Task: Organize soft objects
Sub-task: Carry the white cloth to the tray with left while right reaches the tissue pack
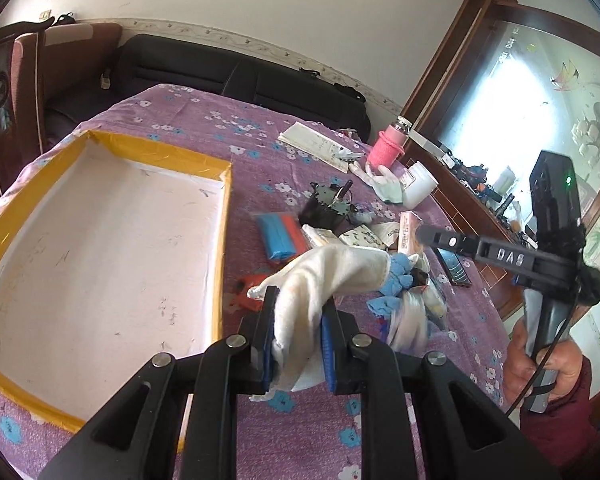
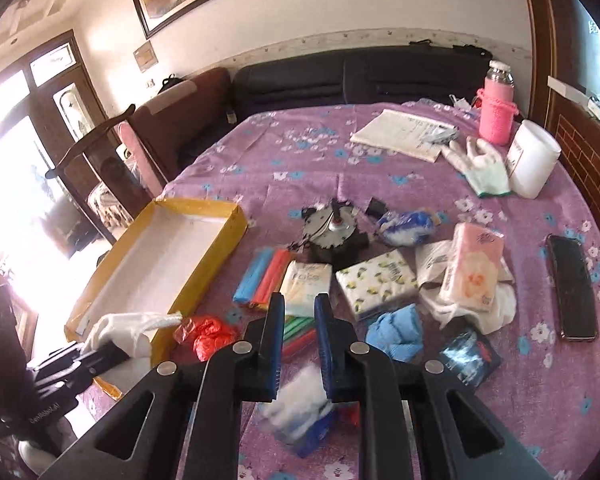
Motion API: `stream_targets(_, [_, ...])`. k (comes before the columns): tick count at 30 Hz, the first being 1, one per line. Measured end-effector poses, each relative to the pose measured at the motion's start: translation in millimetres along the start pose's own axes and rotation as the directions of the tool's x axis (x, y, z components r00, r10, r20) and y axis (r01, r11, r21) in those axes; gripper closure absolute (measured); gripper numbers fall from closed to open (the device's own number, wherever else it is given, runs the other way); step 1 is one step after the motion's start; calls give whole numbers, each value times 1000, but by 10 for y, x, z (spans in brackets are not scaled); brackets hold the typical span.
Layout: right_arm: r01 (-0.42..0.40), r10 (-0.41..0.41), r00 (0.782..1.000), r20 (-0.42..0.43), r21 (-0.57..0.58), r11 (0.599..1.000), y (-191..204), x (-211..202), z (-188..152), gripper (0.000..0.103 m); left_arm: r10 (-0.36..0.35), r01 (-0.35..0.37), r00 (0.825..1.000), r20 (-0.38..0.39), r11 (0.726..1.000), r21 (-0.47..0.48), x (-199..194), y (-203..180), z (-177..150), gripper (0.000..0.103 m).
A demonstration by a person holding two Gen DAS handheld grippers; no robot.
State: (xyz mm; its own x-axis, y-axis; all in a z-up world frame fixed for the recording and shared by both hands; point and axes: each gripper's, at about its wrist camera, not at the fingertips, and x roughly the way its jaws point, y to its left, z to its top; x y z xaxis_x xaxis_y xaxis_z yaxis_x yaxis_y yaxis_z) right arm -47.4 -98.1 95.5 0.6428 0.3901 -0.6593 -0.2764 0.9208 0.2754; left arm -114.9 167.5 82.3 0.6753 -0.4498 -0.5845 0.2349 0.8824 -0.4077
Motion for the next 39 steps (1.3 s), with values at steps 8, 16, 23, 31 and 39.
stream_targets(8, [49, -58, 997, -46, -169, 984, 187, 54, -528, 11, -10, 9, 999, -35, 1000, -17, 79, 67, -94, 85])
stream_targets(16, [-30, -24, 992, -122, -427, 904, 604, 249, -878, 11, -8, 5, 997, -77, 999, -34, 173, 82, -200, 85])
stream_targets(23, [-118, 10, 980, -199, -537, 835, 844, 617, -830, 11, 17, -21, 998, -67, 998, -58, 50, 150, -191, 85])
stream_targets(31, [-140, 29, 975, -219, -510, 849, 797, 569, -902, 40, 66, -70, 995, -74, 996, -51, 20, 187, -216, 85])
stream_targets(39, [-100, 4, 980, -198, -474, 875, 782, 387, -958, 81, 187, -185, 981, -61, 982, 27, 84, 99, -250, 85])
